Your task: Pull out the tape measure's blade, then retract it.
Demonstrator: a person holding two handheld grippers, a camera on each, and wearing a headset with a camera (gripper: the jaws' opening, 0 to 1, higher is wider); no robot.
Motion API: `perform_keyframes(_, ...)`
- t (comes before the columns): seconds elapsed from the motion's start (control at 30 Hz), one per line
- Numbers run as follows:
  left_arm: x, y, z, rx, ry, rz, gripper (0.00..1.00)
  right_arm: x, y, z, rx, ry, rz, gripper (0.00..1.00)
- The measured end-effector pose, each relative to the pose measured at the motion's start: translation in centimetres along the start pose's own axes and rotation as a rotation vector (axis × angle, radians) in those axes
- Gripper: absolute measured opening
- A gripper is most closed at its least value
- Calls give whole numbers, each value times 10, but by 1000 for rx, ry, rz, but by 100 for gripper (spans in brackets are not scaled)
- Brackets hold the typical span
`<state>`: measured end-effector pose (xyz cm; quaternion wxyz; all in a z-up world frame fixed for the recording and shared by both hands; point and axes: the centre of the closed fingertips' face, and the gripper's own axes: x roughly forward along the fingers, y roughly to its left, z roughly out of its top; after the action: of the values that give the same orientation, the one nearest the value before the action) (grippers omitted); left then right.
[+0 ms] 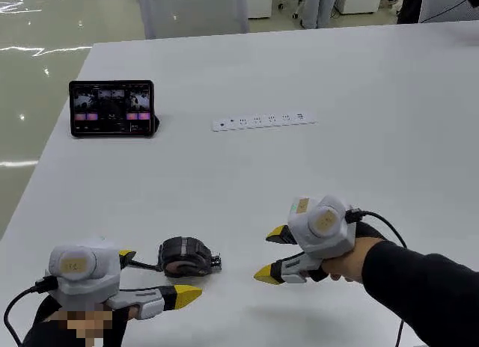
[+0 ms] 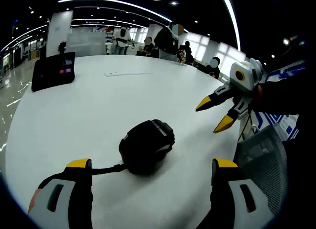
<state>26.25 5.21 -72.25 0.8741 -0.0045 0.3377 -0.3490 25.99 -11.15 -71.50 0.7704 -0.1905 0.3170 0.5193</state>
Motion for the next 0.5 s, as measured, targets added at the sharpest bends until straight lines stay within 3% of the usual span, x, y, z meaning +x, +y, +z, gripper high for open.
perform_keyframes(0.27, -18, 7, -15, 93, 56, 19, 99, -22, 1, -26, 35, -4, -23, 52)
perform_keyframes(0.5, -29, 18, -15, 114, 40, 17, 99, -36, -4, -44, 44, 5, -50, 59)
